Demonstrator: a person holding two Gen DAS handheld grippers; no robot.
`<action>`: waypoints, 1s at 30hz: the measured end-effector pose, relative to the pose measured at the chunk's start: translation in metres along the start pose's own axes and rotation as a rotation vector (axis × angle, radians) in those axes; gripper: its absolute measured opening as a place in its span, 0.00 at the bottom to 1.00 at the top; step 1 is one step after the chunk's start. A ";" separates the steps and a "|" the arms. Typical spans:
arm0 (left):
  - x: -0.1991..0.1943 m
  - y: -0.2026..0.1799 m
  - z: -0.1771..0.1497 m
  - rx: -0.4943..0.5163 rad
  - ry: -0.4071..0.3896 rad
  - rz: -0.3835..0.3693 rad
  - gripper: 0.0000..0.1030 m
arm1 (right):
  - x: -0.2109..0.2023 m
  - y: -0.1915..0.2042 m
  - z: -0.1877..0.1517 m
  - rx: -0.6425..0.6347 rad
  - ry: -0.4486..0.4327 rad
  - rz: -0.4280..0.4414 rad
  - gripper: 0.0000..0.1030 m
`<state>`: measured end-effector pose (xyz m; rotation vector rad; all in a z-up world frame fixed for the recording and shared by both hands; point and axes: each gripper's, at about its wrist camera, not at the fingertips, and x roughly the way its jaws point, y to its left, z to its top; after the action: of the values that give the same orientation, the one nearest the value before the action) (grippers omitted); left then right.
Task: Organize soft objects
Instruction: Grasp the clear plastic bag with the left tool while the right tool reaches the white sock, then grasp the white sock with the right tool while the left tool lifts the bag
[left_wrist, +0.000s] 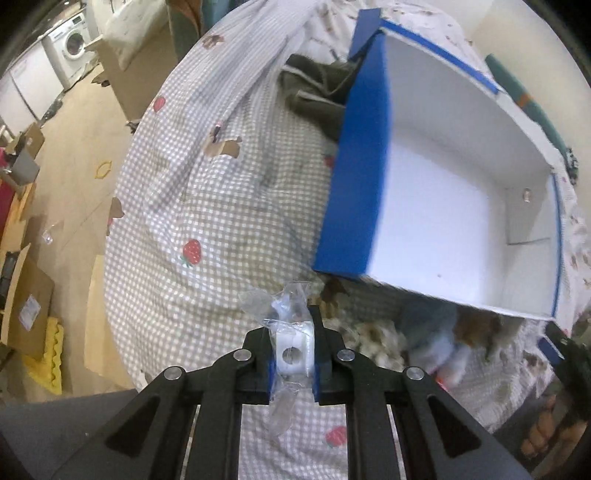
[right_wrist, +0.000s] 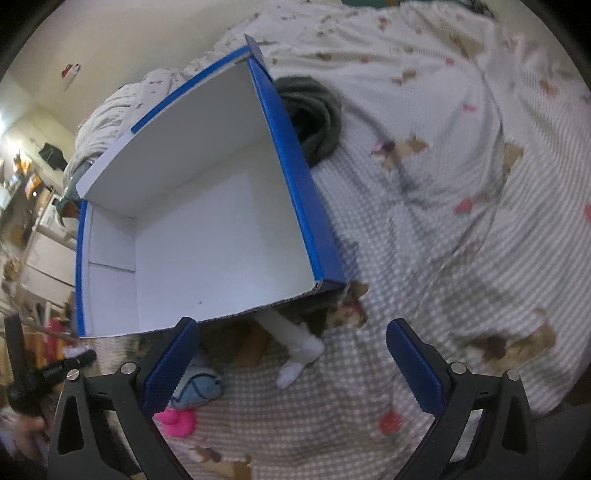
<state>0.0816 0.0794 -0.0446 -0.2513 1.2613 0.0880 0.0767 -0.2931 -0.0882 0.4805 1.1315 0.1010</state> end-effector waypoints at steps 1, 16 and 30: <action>-0.003 -0.001 -0.006 0.004 -0.006 -0.006 0.12 | 0.005 0.000 -0.002 0.006 0.027 0.016 0.87; 0.034 -0.008 -0.021 0.062 0.032 -0.008 0.12 | 0.067 0.042 0.001 -0.147 0.128 -0.216 0.75; 0.024 -0.010 -0.028 0.081 0.004 0.016 0.12 | 0.098 0.074 -0.008 -0.166 0.185 -0.212 0.29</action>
<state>0.0646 0.0616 -0.0741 -0.1718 1.2677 0.0503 0.1242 -0.1939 -0.1426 0.2044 1.3370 0.0541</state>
